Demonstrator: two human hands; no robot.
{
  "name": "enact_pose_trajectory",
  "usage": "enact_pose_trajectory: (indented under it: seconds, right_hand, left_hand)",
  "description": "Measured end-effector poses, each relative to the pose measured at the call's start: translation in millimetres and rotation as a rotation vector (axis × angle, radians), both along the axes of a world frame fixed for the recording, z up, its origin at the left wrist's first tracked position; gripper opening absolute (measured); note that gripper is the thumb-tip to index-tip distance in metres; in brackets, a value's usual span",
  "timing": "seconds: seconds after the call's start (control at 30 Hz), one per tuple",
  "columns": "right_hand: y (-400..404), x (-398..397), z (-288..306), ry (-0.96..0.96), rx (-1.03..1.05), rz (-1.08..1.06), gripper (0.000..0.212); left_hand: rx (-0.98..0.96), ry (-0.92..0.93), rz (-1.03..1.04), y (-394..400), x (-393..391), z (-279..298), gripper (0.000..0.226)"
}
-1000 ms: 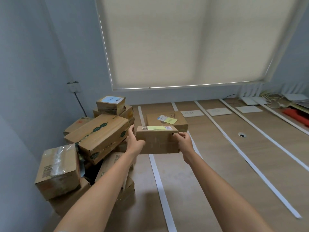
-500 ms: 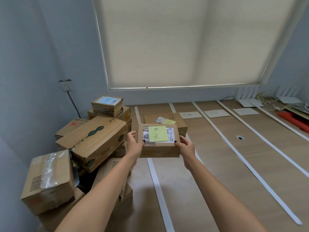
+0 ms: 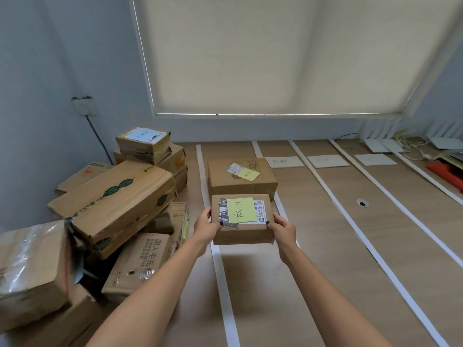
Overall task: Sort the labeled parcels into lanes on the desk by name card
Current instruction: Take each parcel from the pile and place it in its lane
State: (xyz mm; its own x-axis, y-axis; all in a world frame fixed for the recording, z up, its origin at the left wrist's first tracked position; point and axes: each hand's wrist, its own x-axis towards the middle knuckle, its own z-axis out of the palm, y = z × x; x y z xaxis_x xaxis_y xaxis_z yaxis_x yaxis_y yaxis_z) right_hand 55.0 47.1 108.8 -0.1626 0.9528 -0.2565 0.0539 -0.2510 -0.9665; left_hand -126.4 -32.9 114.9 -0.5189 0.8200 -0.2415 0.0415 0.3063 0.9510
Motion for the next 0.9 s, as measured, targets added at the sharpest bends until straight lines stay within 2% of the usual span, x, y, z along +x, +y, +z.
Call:
enact_pose_trajectory:
  seconds: [0.23, 0.53, 0.77, 0.9]
  right_hand:
    - [53, 8, -24, -0.097, -0.048, 0.140, 0.047]
    - [92, -7, -68, -0.176, -0.105, 0.232, 0.052]
    - [108, -26, -99, -0.222, -0.117, 0.209, 0.052]
    - [119, -46, -108, -0.254, -0.156, 0.222, 0.054]
  left_hand:
    - [-0.172, -0.076, 0.103, 33, 17, -34, 0.063]
    - [-0.315, -0.090, 0.133, 78, 11, -74, 0.065]
    - [-0.360, -0.024, 0.126, 102, -8, -92, 0.063]
    - [-0.403, 0.052, 0.079, 120, -32, -92, 0.054]
